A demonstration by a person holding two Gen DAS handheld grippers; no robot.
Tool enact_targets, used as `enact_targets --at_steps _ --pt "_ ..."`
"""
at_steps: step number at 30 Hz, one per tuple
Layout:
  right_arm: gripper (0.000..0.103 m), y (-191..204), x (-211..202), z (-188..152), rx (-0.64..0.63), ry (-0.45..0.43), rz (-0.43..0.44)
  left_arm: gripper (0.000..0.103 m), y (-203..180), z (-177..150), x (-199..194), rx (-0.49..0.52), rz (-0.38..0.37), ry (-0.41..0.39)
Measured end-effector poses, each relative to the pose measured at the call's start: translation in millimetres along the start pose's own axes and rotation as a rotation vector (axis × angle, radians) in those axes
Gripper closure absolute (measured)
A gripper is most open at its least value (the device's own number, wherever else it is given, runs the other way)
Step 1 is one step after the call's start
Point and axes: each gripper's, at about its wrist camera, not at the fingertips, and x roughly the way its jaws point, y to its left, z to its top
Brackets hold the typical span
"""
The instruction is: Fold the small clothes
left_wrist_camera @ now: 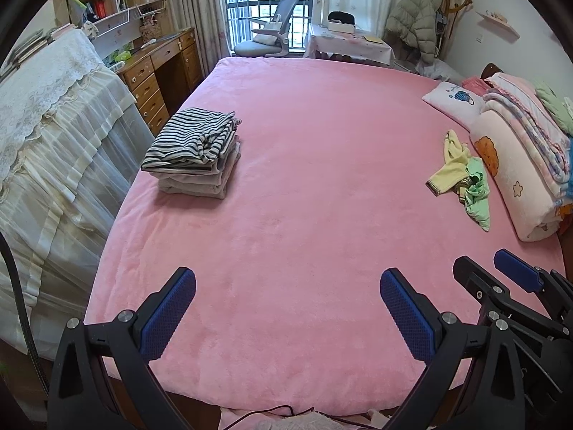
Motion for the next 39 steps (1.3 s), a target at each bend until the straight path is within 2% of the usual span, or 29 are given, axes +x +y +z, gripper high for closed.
enact_targets --at_steps 9,17,39 --pt "0.046 3 1 4 -0.007 -0.004 0.007 0.001 7 5 1 -0.008 0.009 -0.006" --pt "0.046 2 4 11 0.003 -0.005 -0.012 0.001 -2 7 3 0.004 0.002 -0.004" --pt "0.046 -9 8 2 0.016 0.002 -0.02 0.001 -8 7 10 0.009 -0.017 0.018"
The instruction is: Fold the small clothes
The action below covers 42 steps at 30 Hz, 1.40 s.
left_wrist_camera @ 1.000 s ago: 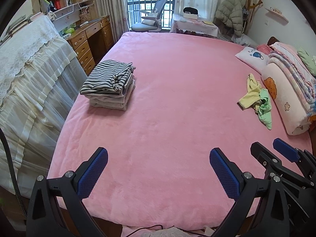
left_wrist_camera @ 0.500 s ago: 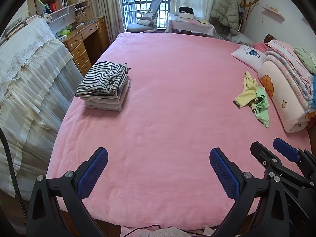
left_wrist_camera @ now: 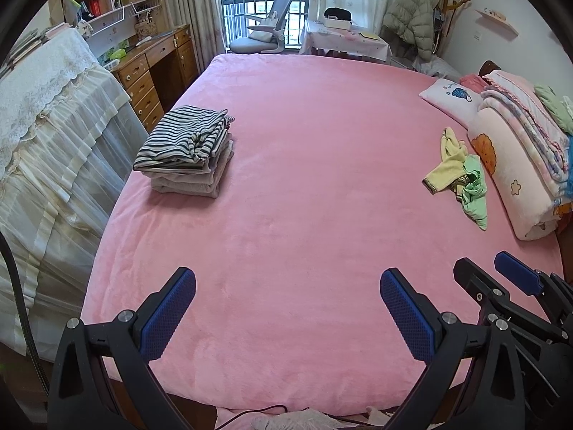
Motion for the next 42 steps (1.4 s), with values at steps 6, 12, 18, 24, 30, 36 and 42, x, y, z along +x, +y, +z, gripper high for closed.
enact_targets --at_steps 6,12,18,24,30,36,42 --pt "0.046 0 3 -2 0.001 0.003 -0.002 0.001 1 1 4 -0.002 -0.004 0.008" --pt "0.046 -3 6 -2 0.0 0.004 -0.005 0.001 -1 6 8 0.007 -0.001 0.007" --pt "0.046 -3 6 -2 -0.001 0.004 -0.005 0.001 -1 8 10 0.009 -0.001 0.007" --pt "0.046 -5 9 -1 -0.001 0.01 -0.004 0.001 2 13 13 0.009 -0.004 0.015" --pt "0.046 -9 17 3 -0.001 0.026 -0.005 0.001 5 18 21 0.013 -0.007 0.031" --pt "0.046 -7 20 8 0.0 0.032 -0.008 0.001 7 21 24 0.015 -0.01 0.038" --pt "0.046 -7 20 8 0.001 0.032 -0.008 0.001 8 21 26 0.018 -0.01 0.039"
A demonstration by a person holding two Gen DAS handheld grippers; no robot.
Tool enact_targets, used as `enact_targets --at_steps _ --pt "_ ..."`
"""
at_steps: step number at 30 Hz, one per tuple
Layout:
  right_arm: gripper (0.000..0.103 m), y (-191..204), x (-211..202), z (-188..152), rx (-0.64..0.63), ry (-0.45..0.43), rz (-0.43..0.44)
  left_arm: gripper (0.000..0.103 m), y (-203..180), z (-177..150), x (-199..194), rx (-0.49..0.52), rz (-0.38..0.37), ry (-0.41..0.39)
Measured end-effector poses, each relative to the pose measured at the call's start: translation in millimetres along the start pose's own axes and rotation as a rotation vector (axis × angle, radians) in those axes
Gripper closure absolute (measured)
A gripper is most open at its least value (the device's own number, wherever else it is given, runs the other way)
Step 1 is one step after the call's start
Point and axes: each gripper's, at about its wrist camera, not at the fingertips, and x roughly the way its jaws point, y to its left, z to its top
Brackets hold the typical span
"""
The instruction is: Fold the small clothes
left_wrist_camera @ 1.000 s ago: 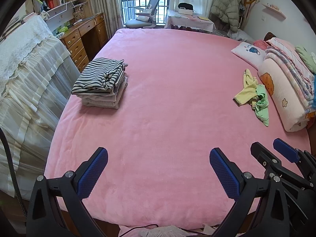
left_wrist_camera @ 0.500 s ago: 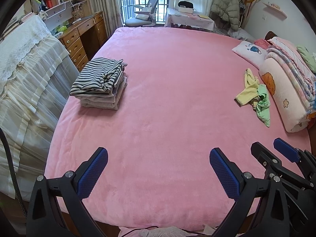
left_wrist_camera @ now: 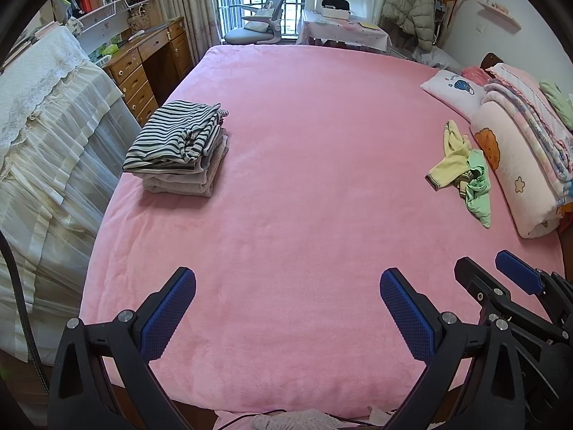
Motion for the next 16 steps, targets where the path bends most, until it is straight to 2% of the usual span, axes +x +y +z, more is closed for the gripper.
enact_targets --at_steps 16 --pt "0.046 -1.7 -0.2 1.6 -0.001 0.001 0.001 0.001 -0.1 0.5 0.0 0.004 -0.001 -0.003"
